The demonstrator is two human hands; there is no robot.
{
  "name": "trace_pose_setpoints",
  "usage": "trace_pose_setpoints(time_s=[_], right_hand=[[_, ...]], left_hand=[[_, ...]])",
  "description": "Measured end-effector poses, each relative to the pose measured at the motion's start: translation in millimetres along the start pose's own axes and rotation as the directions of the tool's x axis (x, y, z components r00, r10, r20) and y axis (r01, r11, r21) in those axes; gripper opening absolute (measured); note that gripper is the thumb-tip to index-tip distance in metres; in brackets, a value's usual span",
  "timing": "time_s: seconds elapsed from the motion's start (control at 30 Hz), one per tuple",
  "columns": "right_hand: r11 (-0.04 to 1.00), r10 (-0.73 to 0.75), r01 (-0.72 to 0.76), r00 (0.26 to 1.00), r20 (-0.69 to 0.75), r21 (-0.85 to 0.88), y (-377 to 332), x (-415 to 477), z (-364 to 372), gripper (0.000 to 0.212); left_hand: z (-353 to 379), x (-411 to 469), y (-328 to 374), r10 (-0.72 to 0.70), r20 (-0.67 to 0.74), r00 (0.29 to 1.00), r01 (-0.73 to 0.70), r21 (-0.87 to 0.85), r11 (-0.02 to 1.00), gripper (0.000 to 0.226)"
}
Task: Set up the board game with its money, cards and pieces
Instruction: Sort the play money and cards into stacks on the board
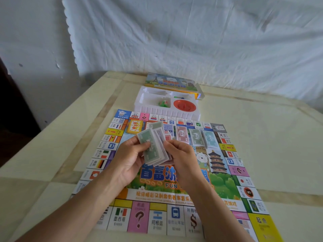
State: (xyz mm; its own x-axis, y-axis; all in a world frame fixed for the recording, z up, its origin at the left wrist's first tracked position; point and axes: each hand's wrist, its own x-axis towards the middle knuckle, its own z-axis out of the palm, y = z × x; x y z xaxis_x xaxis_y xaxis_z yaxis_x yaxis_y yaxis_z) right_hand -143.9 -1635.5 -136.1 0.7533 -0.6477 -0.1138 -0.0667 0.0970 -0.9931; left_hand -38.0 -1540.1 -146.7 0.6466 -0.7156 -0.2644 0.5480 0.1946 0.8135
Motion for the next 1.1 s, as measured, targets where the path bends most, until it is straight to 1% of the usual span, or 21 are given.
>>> trace_pose_setpoints(time_s=[0.13,0.2,0.3,0.4,0.57,0.77,0.9,1.03,1.1], right_hand=[[0.999,-0.02,0.02,1.0,-0.001,-0.028,-1.0,-1.2,0.6,0.024],[0.992,-0.068,0.064,0.997,-0.03,-0.104,-0.7,-0.7,2.2,0.024],[0.951,-0.177,0.156,0.983,-0.055,-0.266,2.3,0.7,5.9,0.026],[0.928,-0.218,0.191,0.975,-0.049,-0.321,3.0,-0.6,8.2,0.022],[0.95,-0.188,0.164,0.98,-0.069,-0.265,1.8,0.1,5.4,0.013],[0.952,-0.177,0.139,0.977,-0.12,-0.272,2.1,1.3,4.8,0.012],[0.952,-0.175,0.135,0.976,-0.128,-0.273,2.4,1.7,5.6,0.008],[0.947,-0.19,0.136,0.967,-0.169,-0.29,3.3,2.8,4.2,0.01],[0.96,-0.178,0.128,0.966,-0.19,-0.249,2.7,2.6,2.9,0.013]], left_hand=[[-1.2,0.8,0.0,-0.002,0.049,0.999,0.004,-0.04,0.999,0.031],[-0.6,0.4,0.1,-0.012,0.093,0.996,0.018,-0.069,0.997,0.031],[0.9,-1.6,0.7,-0.049,0.168,0.985,0.068,-0.112,0.991,0.03],[0.2,-0.8,0.5,-0.055,0.183,0.982,0.08,-0.132,0.988,0.031],[-1.5,0.5,-0.3,-0.052,0.187,0.981,0.083,-0.162,0.983,0.032],[-2.3,2.0,-0.8,-0.034,0.163,0.986,0.063,-0.177,0.982,0.033],[-2.6,2.9,-0.9,-0.033,0.155,0.987,0.062,-0.184,0.981,0.034],[-2.6,3.0,-0.7,-0.033,0.137,0.99,0.059,-0.192,0.98,0.034],[-2.9,3.1,-0.7,-0.031,0.12,0.992,0.053,-0.19,0.98,0.033]])
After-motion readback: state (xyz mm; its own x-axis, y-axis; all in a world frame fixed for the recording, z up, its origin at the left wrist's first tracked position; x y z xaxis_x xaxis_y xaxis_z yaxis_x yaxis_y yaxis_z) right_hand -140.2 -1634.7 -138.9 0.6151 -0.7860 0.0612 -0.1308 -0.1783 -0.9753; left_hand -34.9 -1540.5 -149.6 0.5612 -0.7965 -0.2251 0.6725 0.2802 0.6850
